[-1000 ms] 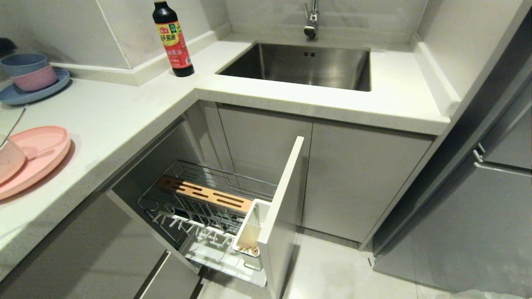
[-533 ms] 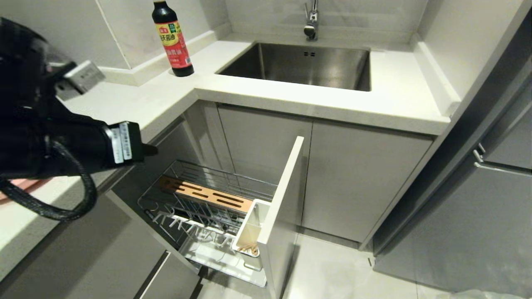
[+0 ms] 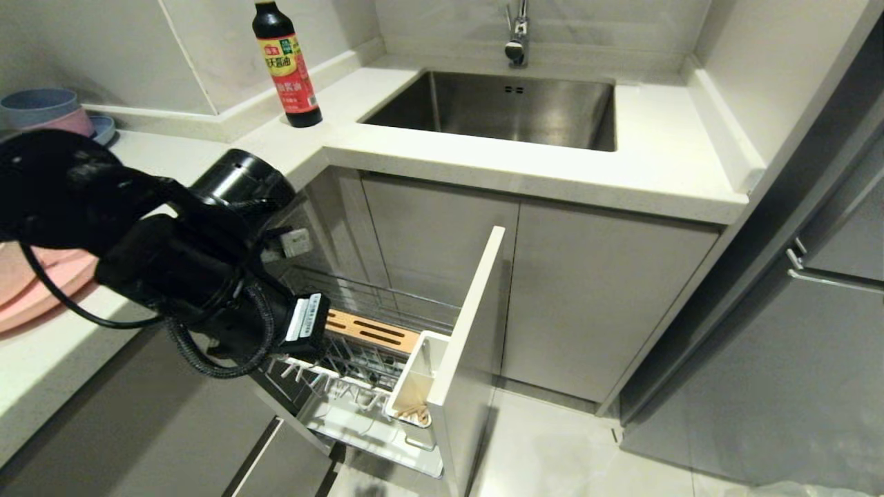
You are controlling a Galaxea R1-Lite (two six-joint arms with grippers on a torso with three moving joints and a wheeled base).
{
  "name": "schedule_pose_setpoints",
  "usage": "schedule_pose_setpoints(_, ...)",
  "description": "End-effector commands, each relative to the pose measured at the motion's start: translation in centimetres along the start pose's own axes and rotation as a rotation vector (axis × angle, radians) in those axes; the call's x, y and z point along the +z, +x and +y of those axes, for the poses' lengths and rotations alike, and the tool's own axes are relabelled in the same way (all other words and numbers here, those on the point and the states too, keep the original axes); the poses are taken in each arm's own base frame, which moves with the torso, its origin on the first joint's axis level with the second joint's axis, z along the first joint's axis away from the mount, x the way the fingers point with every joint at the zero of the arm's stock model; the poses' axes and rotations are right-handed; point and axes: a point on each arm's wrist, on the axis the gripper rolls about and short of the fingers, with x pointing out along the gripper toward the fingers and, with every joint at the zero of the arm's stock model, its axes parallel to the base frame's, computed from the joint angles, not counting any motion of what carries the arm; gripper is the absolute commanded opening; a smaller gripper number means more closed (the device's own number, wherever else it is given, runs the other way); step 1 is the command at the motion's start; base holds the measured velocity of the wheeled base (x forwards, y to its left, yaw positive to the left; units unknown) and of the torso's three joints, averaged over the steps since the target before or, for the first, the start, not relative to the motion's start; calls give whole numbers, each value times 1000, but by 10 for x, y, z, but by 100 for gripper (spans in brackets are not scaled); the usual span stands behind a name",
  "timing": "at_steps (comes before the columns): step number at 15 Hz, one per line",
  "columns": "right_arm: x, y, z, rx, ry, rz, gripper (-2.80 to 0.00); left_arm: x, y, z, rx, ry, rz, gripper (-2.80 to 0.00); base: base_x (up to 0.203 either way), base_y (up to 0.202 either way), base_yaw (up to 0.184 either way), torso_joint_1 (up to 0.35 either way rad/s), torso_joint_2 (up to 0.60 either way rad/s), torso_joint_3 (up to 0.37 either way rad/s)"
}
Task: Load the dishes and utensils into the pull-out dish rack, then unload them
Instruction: Take the chopsticks out of the cupboard
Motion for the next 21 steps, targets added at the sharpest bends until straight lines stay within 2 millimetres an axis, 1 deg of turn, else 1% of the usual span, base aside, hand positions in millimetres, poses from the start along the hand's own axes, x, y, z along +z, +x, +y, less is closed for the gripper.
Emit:
schedule_pose_setpoints(1,0,0,0,0,0,2,-280,9,33,-2,11,-12,111,-280,0,0,0,0,0,0)
schedule_pose_setpoints(4,0,0,0,1,0,-1,-280,14,64,-1,-7,-31,214,-280,0,0,0,0,0,0)
schedule_pose_setpoints(7,0,0,0,0,0,0,-280,15,90,-2,-4,-36,290,-280,0,0,0,0,0,0)
schedule_pose_setpoints(10,0,0,0,1,0,0,-280,17,110,-2,-2,-44,337,-280,0,0,0,0,0,0)
schedule_pose_setpoints(12,0,0,0,1,0,0,-280,18,116,-4,-45,-58,358,-280,0,0,0,0,0,0)
schedule_pose_setpoints(13,0,0,0,0,0,0,-280,19,119,-5,-61,-69,363,0,0,0,0,0,0,0)
schedule_pose_setpoints(16,0,0,0,1,0,1,-280,22,127,-7,-80,-93,381,0,0,0,0,0,0,0)
schedule_pose_setpoints(21,0,0,0,0,0,1,-280,26,150,-7,-63,-99,421,0,0,0,0,0,0,0)
